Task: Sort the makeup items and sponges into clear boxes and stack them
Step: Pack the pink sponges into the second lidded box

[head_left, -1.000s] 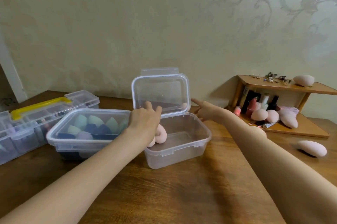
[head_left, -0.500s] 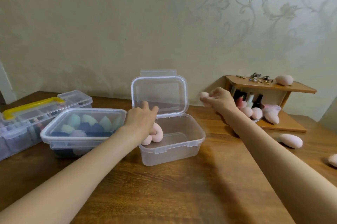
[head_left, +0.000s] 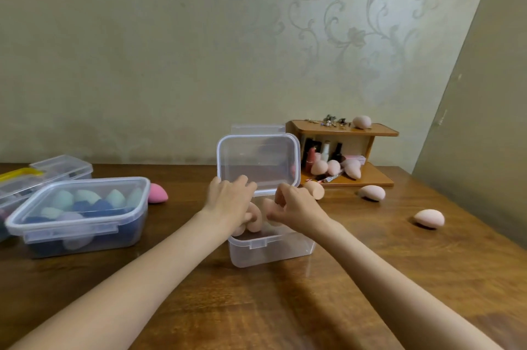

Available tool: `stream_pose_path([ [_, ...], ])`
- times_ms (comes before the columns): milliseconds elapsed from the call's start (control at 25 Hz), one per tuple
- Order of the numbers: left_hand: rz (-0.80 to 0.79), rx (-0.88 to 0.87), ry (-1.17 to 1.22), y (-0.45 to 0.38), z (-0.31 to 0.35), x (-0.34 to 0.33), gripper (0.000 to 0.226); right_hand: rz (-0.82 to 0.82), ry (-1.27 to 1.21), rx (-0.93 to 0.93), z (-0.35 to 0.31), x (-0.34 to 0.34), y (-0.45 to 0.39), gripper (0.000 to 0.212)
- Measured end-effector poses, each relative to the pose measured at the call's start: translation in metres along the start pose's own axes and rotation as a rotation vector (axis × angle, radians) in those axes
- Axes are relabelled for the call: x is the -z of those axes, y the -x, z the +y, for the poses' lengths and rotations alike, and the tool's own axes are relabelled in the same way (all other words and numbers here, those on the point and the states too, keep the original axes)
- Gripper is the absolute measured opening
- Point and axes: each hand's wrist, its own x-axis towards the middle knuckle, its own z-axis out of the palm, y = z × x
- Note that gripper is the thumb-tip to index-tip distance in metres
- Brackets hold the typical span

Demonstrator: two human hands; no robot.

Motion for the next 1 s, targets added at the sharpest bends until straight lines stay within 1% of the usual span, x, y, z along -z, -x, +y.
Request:
stream_pose_path([
  [120, 0.044, -0.070, -0.114, -0.002, 0.005, -0.002, 0.044, -0.061, 0.043, -0.029, 0.003, 0.003, 0.002, 0.014],
  [160, 0.052, -0.102, -0.082, -0.003, 0.005, -0.004, 0.043, -0.080, 0.094, -0.027, 0.004, 0.004, 0.002, 0.015],
  [240, 0.040, -0.169, 0.119, -0.004, 0.005, -0.008, 0.043, -0.078, 0.176, -0.017, 0.011, 0.006, 0.000, 0.020],
  [320, 0.015, -0.265, 0.259, -0.007, 0.008, -0.009, 0.051, -0.047, 0.228, -0.004, 0.017, 0.007, 0.001, 0.019],
  [400, -0.025, -0.332, 0.247, -0.010, 0.013, -0.009, 0.054, -0.001, 0.270, 0.011, 0.019, 0.010, 0.005, 0.019],
  [520, -0.073, -0.370, 0.180, -0.014, 0.019, -0.008, 0.052, 0.031, 0.325, 0.055, 0.018, 0.019, 0.014, 0.024],
  [600, -0.083, -0.374, 0.150, -0.016, 0.023, -0.006, 0.050, 0.027, 0.287, 0.049, 0.021, 0.031, 0.019, 0.022],
  [640, -0.081, -0.372, 0.152, -0.017, 0.027, -0.004, 0.049, 0.051, 0.240, 0.022, 0.025, 0.039, 0.019, 0.020],
  [680, -0.079, -0.373, 0.156, -0.018, 0.030, -0.003, 0.047, 0.117, 0.199, -0.007, 0.032, 0.048, 0.018, 0.019],
  [720, -0.076, -0.382, 0.159, -0.019, 0.035, -0.001, 0.046, 0.198, 0.201, -0.050, 0.043, 0.057, 0.016, 0.019],
  [760, -0.072, -0.393, 0.161, -0.020, 0.040, -0.001, 0.044, 0.257, 0.260, -0.120, 0.056, 0.065, 0.015, 0.023],
  [800, -0.066, -0.403, 0.165, -0.022, 0.045, 0.000, 0.043, 0.271, 0.363, -0.221, 0.072, 0.072, 0.014, 0.026],
  [840, -0.057, -0.412, 0.172, -0.024, 0.050, 0.001, 0.041, 0.240, 0.472, -0.345, 0.088, 0.077, 0.015, 0.028],
  [880, -0.050, -0.421, 0.177, -0.025, 0.054, 0.001, 0.040, 0.173, 0.546, -0.469, 0.104, 0.080, 0.017, 0.030],
  [920, -0.046, -0.434, 0.177, -0.027, 0.059, 0.001, 0.039, 0.099, 0.587, -0.577, 0.119, 0.081, 0.020, 0.031],
  [1000, -0.038, -0.458, 0.158, -0.031, 0.071, 0.002, 0.039, -0.009, 0.629, -0.723, 0.148, 0.079, 0.027, 0.036],
])
